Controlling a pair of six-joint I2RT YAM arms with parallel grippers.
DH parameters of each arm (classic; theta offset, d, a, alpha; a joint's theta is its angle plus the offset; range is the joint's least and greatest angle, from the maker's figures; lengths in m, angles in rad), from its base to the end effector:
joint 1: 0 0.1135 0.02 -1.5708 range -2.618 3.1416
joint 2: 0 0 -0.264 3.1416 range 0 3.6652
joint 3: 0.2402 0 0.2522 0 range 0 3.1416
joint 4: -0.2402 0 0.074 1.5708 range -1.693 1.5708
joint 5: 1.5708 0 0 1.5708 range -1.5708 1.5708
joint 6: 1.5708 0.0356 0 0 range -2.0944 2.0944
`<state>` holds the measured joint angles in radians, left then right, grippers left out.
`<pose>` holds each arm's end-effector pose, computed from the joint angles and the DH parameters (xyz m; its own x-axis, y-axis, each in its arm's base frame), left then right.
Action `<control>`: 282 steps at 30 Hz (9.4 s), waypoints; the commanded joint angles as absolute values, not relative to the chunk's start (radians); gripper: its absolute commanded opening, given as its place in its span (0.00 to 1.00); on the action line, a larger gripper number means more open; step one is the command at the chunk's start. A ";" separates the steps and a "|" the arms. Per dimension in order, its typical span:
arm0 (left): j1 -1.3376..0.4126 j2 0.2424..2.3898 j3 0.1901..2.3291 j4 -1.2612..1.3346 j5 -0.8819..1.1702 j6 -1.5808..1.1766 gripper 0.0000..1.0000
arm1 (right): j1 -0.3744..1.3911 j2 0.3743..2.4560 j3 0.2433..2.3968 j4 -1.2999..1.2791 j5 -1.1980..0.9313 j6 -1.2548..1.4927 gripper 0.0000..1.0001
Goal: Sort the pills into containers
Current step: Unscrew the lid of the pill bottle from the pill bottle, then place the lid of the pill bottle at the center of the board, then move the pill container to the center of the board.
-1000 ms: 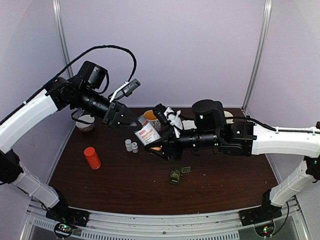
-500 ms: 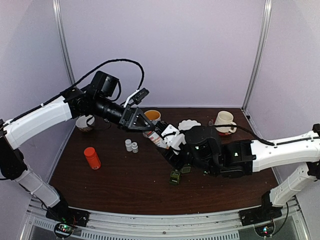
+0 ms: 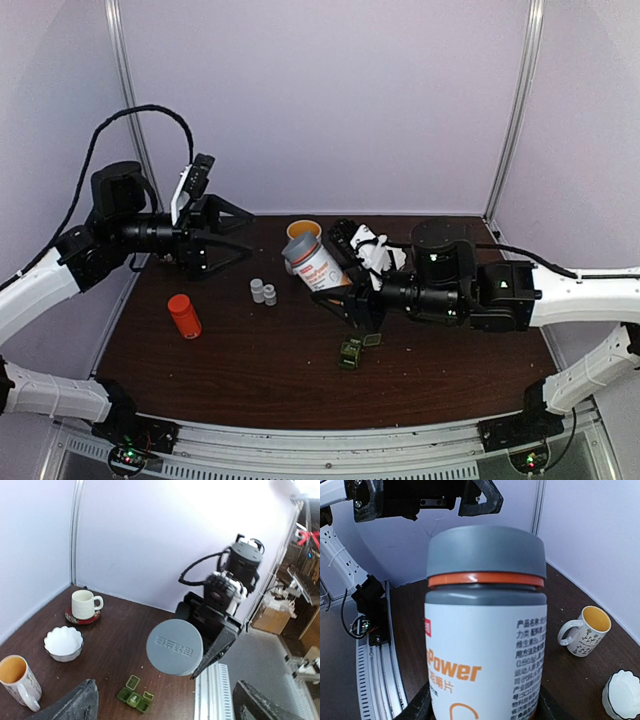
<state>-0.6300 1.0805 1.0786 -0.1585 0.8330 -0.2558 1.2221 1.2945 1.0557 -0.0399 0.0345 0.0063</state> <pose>0.1763 -0.1612 0.3903 -0.3745 0.0624 -0.9251 0.9218 0.1333 -0.3641 0.1055 0.2867 0.3377 -0.0998 -0.2562 -0.9615 -0.9273 0.3743 -0.0034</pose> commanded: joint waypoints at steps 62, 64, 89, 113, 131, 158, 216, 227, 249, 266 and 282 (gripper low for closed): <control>-0.712 1.105 1.132 -0.666 1.168 0.871 0.69 | 1.130 1.583 1.374 -0.244 -0.727 0.067 0.11; -0.712 1.111 1.132 -0.666 1.156 0.863 0.68 | 1.128 1.579 1.372 -0.240 -0.731 0.069 0.11; -0.713 1.162 1.163 -0.666 1.132 0.793 0.46 | 1.125 1.567 1.356 -0.233 -0.728 0.069 0.11; -0.727 1.425 1.267 -0.297 1.007 -0.638 0.21 | 1.268 1.384 1.046 -0.004 0.588 -0.194 0.03; -0.651 1.353 1.137 -0.012 0.914 -0.900 0.21 | 1.278 1.378 1.001 0.020 0.581 -0.178 0.02; -0.609 1.510 1.047 -0.565 0.037 -0.451 0.23 | 1.203 1.161 0.769 0.288 0.468 -0.001 0.02; -0.857 1.817 1.312 -0.255 0.348 -0.073 0.59 | 1.164 0.939 0.581 0.258 0.405 0.187 0.00; -0.913 2.079 1.576 -0.347 0.410 -0.011 0.42 | 1.161 0.868 0.567 0.188 0.413 0.186 0.00; -0.939 2.196 1.605 -0.435 0.432 0.130 0.25 | 1.157 0.901 0.589 0.192 0.414 0.179 0.00; -0.942 2.201 1.624 -0.531 0.328 0.145 0.19 | 1.157 0.908 0.591 0.194 0.414 0.179 0.00; -0.956 2.157 1.654 -0.541 0.253 0.052 0.25 | 1.154 0.896 0.586 0.187 0.407 0.183 0.00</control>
